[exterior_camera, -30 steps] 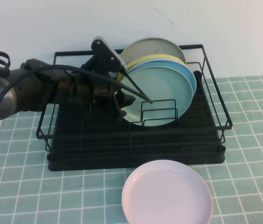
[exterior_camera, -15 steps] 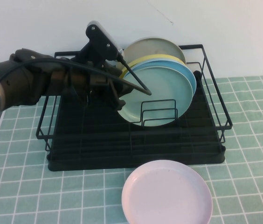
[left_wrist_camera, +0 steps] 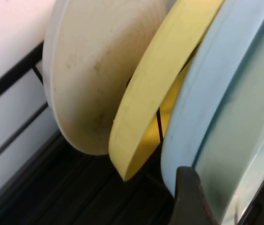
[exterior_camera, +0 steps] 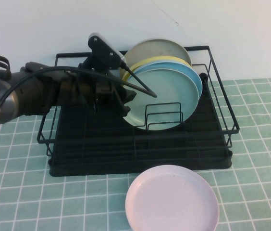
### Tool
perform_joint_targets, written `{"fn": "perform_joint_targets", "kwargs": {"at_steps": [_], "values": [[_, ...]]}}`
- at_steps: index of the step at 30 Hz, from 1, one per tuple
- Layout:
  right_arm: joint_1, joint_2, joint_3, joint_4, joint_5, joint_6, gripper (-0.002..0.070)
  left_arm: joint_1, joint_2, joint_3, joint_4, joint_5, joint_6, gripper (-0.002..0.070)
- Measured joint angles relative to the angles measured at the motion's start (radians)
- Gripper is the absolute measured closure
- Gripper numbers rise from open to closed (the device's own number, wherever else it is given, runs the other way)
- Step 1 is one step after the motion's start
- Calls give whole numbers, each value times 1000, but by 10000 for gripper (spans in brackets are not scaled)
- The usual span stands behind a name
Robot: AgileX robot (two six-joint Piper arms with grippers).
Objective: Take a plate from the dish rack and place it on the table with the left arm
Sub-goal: Grasp the plate from the shelf
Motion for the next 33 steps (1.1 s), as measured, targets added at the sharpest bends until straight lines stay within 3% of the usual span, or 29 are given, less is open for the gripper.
{"fn": "perform_joint_targets", "kwargs": {"at_steps": [6,10,15,18,20,33], "values": [[0,0,0,0,0,0,678,0,35,0,-77,0,26,303],[0,0,0,0,0,0,678,0,62,0,-163,17,93,342],[0,0,0,0,0,0,678,0,76,-1,-249,25,181,446],[0,0,0,0,0,0,678,0,78,-1,-256,25,191,574],[0,0,0,0,0,0,678,0,78,-2,-258,8,196,617],[0,0,0,0,0,0,678,2,-11,-4,-222,11,170,629]]}}
